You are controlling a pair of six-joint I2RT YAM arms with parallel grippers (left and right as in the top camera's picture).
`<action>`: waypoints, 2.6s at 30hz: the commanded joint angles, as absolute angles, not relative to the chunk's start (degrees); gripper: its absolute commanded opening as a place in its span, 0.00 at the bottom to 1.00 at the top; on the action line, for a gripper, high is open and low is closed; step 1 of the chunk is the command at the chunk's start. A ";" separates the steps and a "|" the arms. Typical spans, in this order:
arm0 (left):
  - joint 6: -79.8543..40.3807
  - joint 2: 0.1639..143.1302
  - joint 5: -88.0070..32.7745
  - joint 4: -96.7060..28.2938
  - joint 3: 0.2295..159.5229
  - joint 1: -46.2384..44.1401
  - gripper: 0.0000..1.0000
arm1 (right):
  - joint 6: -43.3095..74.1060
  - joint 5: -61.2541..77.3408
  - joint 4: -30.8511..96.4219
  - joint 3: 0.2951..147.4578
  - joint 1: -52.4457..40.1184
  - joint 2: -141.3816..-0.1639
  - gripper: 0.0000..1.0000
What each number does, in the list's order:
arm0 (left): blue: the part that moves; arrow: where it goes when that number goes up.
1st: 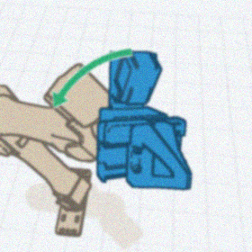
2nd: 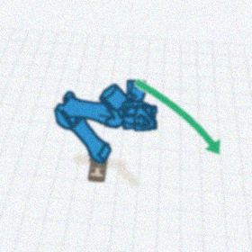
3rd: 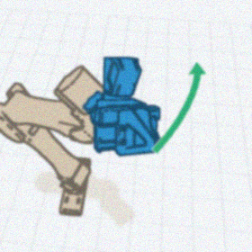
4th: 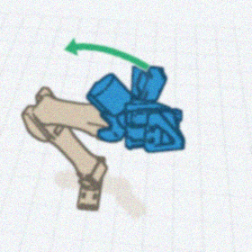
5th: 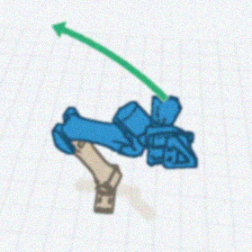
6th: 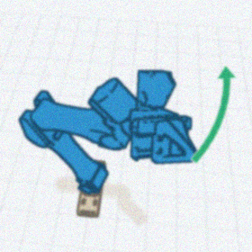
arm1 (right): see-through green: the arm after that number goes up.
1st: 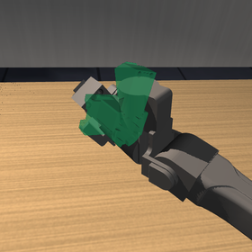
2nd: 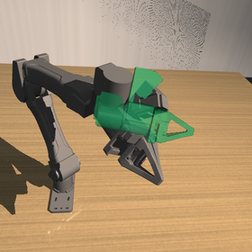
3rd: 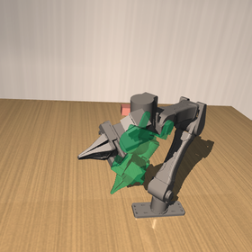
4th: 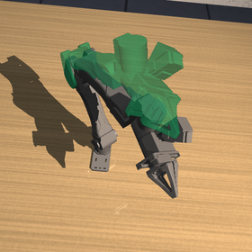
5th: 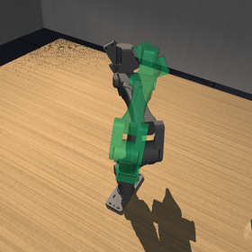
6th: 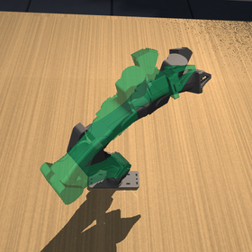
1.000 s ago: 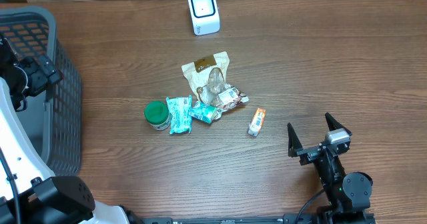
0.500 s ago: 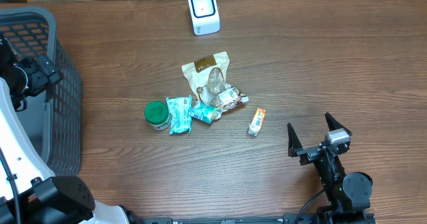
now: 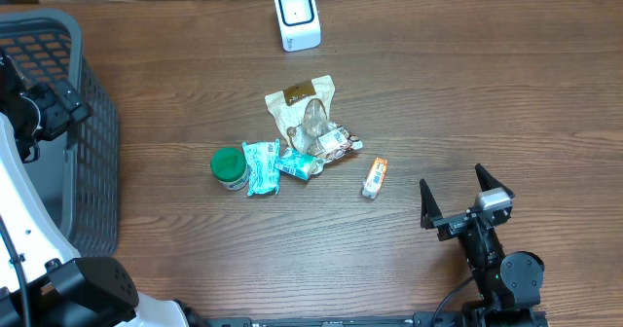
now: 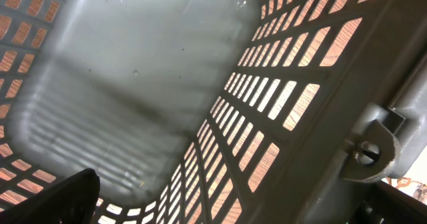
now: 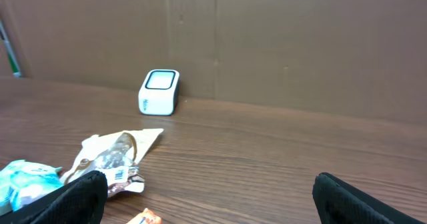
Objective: Scan the item barcode
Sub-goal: 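Move the left gripper back over the basket and hold still, then reach the right gripper toward the orange packet beside the snack bag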
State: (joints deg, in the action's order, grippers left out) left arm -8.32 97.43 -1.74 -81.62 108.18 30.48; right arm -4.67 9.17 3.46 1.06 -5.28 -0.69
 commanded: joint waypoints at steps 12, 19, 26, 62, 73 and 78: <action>-7.05 98.26 -1.34 -81.62 107.83 30.83 1.00 | 6.02 25.36 10.39 15.57 -5.13 -10.48 1.00; -7.05 98.26 -1.34 -81.62 107.83 30.83 1.00 | 5.89 27.97 30.81 37.32 -5.13 -30.28 1.00; -7.05 98.26 -1.34 -81.62 107.83 30.83 1.00 | 6.48 32.34 43.20 52.75 -5.13 -49.91 1.00; -7.05 98.26 -1.34 -81.62 107.83 30.83 1.00 | 31.90 13.28 38.13 54.00 -22.17 -90.94 0.37; -7.05 98.26 -1.34 -81.62 107.83 30.83 1.00 | 29.23 15.09 34.79 56.75 -24.93 -90.94 0.54; -7.05 98.26 -1.34 -81.62 107.83 30.83 1.00 | 36.36 15.57 35.11 58.17 -24.38 -90.94 0.54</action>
